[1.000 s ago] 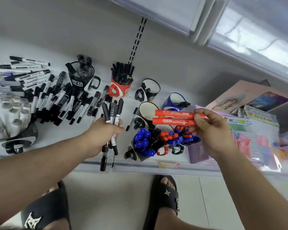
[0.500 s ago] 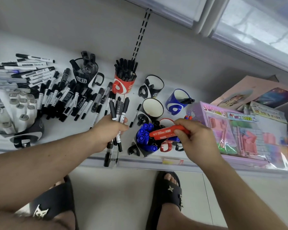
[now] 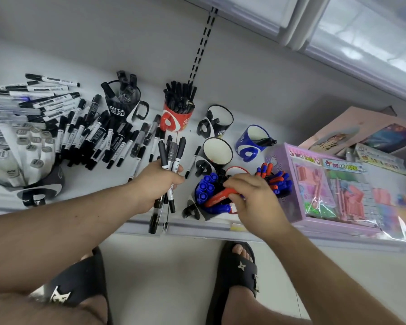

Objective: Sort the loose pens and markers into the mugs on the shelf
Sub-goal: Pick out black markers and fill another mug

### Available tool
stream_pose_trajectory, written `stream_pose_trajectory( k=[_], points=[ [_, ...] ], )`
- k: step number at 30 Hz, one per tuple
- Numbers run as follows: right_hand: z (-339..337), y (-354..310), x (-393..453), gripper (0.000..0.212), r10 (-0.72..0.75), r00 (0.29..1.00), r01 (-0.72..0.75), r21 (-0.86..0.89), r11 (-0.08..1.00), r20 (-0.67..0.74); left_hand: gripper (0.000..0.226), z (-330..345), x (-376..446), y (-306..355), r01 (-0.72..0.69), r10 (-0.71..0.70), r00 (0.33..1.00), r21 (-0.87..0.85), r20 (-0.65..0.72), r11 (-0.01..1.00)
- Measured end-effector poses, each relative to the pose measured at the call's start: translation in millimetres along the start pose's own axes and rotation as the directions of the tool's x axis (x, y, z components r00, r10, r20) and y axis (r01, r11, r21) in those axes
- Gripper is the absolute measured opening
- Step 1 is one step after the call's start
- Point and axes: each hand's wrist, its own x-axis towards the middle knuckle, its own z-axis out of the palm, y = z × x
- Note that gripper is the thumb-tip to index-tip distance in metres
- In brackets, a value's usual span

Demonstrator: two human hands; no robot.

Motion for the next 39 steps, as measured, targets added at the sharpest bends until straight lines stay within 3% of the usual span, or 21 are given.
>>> stream_pose_trajectory(
  k=[5,9,12,15,17,19,21,25,30,32,34,37,39],
  points=[
    [56.9,-22.1,-28.0,0.052,0.122,0.989,-0.112,-0.12,0.986,0.078,0.017,-1.5,-1.0,1.4,-0.008,0.008,1.0,0.018,-0.004,1.0],
    [82.7,-27.0,-46.8,0.077,0.199,0.957,-0.105,-0.382,0.918,0.213,0.018,-4.6,-1.3,0.6,-0.017,0.017,1.0,0.004,-0.008,1.0],
    [77.8,-33.4,-37.8,0.082,0.217,0.95,-0.111,-0.405,0.907,0.226,0.017,-6.5,-1.7,-2.9,-0.016,0.016,1.0,0.01,0.002,1.0],
    [53.9,-43.3,-21.0,0.079,0.215,0.965,-0.175,-0.236,0.956,0.152,0.018,-6.3,-2.7,-1.3,-0.021,0.021,0.999,-0.003,0.025,1.0],
    [33.2,-51.7,2.4,0.071,0.277,0.95,-0.285,0.037,0.958,0.144,0.02,-8.8,-4.3,3.3,-0.036,0.039,0.998,-0.063,0.044,0.997],
    [16.9,-63.5,31.6,0.051,0.39,0.901,-0.433,0.4,0.808,0.188,0.022,-13.4,-7.8,9.1,-0.043,0.053,0.995,-0.124,0.081,0.991],
    [10.5,-76.6,59.4,0.038,0.434,0.865,-0.493,0.589,0.64,0.253,0.023,-19.9,-13.7,15.3,-0.035,0.061,0.985,-0.157,0.162,0.987],
    [13.6,-99.0,93.9,0.017,0.417,0.86,-0.49,0.698,0.521,0.293,0.018,-34.0,-25.0,22.0,-0.029,0.067,0.946,-0.124,0.318,0.992],
    [21.0,-111.9,105.5,0.01,0.322,0.904,-0.422,0.706,0.569,0.28,0.016,-50.9,-27.5,17.9,0.016,0.054,0.918,-0.173,0.393,0.985],
    [22.6,-110.2,107.3,0.015,0.346,0.892,-0.436,0.756,0.488,0.292,0.019,-58.6,-27.7,16.9,0.096,0.023,0.921,-0.284,0.388,0.954],
    [22.3,-109.5,110.9,0.017,0.415,0.859,-0.45,0.827,0.337,0.299,0.025,-66.9,-28.0,15.8,0.156,-0.001,0.924,-0.375,0.382,0.914],
    [19.4,-111.0,119.7,0.021,0.505,0.812,-0.399,0.91,0.115,0.293,0.02,-75.2,-30.0,11.8,0.158,-0.016,0.935,-0.376,0.355,0.913],
    [16.7,-114.8,123.5,0.019,0.492,0.825,-0.384,0.914,0.126,0.279,0.018,-76.1,-28.5,7.3,0.135,-0.06,0.97,-0.32,0.234,0.938]
  ],
)
